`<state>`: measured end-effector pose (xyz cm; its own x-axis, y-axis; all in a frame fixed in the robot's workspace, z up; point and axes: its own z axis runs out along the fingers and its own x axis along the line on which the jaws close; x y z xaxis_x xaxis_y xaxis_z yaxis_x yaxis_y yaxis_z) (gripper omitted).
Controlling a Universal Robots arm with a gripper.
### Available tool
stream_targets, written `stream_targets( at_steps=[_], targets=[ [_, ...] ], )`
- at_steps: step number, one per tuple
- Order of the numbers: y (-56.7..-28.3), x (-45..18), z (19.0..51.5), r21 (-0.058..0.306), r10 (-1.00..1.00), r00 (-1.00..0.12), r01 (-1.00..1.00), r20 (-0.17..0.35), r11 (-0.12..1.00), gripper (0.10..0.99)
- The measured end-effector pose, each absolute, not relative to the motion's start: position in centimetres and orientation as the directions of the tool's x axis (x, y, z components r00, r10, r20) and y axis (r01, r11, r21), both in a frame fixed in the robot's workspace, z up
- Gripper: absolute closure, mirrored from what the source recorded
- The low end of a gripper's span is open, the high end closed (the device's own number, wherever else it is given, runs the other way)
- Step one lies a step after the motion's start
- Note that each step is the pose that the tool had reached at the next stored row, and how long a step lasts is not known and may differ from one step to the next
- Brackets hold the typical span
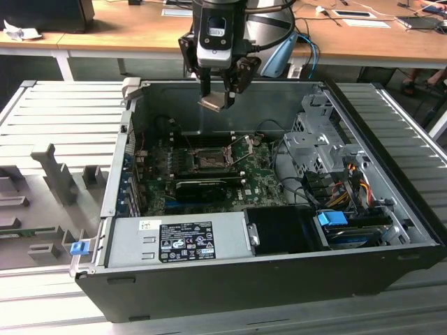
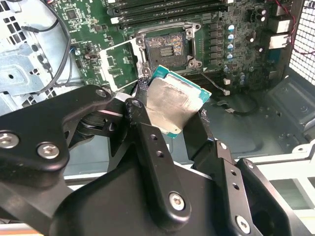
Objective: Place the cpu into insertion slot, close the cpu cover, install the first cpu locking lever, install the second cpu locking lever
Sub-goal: 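Place the cpu into insertion slot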
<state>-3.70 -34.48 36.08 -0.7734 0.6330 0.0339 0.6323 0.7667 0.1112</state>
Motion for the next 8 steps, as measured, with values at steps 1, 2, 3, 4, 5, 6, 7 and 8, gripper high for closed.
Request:
stream_targets(
  at_steps=[1, 2, 3, 4, 5, 6, 7, 8],
  targets=[
    [-34.47, -3.69, 36.05, 0.111, 0.633, -0.773, 0.632, 0.034, 0.767, 0.553],
    [-34.47, -3.69, 36.02, 0.111, 0.634, -0.773, 0.633, 0.034, 0.766, 0.553],
    [-34.48, -3.69, 36.00, 0.111, 0.635, -0.772, 0.634, 0.034, 0.765, 0.553],
    [-34.47, -3.69, 35.97, 0.111, 0.637, -0.770, 0.636, 0.034, 0.763, 0.553],
    [-34.47, -3.70, 35.93, 0.111, 0.643, -0.765, 0.642, 0.034, 0.759, 0.553],
    [-34.47, -3.70, 35.90, 0.111, 0.650, -0.759, 0.650, 0.034, 0.752, 0.553],
    [-34.47, -3.70, 35.85, 0.111, 0.662, -0.749, 0.661, 0.034, 0.742, 0.553],
    [-34.47, -3.70, 35.81, 0.111, 0.671, -0.741, 0.670, 0.034, 0.734, 0.553]
  ],
)
